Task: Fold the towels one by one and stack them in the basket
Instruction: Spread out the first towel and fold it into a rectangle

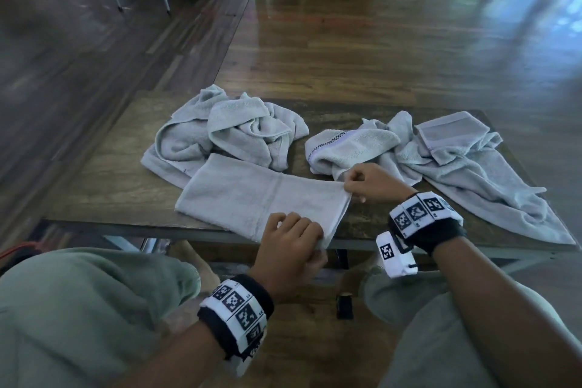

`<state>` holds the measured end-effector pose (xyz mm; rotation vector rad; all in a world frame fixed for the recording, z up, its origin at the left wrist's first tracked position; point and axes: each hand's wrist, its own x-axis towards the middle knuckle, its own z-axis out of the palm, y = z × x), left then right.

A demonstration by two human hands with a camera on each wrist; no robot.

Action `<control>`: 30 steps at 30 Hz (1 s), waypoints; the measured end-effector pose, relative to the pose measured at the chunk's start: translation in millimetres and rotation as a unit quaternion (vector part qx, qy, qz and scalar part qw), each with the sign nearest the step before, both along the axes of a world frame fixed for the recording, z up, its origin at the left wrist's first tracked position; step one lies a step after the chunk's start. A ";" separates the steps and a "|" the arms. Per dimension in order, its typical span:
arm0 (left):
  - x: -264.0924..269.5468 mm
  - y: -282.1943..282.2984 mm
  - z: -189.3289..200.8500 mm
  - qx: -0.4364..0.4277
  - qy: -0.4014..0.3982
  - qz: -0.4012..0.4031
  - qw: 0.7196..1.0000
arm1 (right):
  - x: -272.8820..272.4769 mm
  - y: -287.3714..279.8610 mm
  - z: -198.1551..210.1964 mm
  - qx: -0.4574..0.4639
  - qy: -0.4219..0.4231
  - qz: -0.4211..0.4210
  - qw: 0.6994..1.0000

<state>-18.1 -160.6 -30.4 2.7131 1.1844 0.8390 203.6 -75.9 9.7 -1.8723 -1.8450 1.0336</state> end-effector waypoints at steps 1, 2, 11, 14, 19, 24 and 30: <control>-0.4 -1.3 3.5 -0.009 -0.021 0.018 1.000 | 1.8 0.0 4.9 0.001 0.038 -0.008 0.999; -1.8 -2.7 7.5 -0.017 -0.044 0.038 0.998 | 2.9 -0.1 9.7 0.007 0.067 -0.016 0.998; -44.3 2.5 31.8 -0.040 -0.183 0.151 0.971 | -12.6 1.6 55.5 -0.020 0.189 0.083 0.978; -62.6 5.8 33.6 -0.046 -0.230 0.184 0.955 | -36.3 17.9 72.8 -0.028 0.193 0.118 0.974; -96.7 15.0 22.0 -0.059 -0.276 0.228 0.932 | -97.0 71.7 81.1 -0.017 0.108 0.199 0.974; -136.3 35.2 -1.0 -0.100 -0.308 0.278 0.904 | -158.3 114.8 65.7 -0.021 0.007 0.232 0.972; -165.3 63.7 -24.5 -0.165 -0.257 0.370 0.877 | -197.8 145.4 22.6 -0.027 -0.037 0.208 0.977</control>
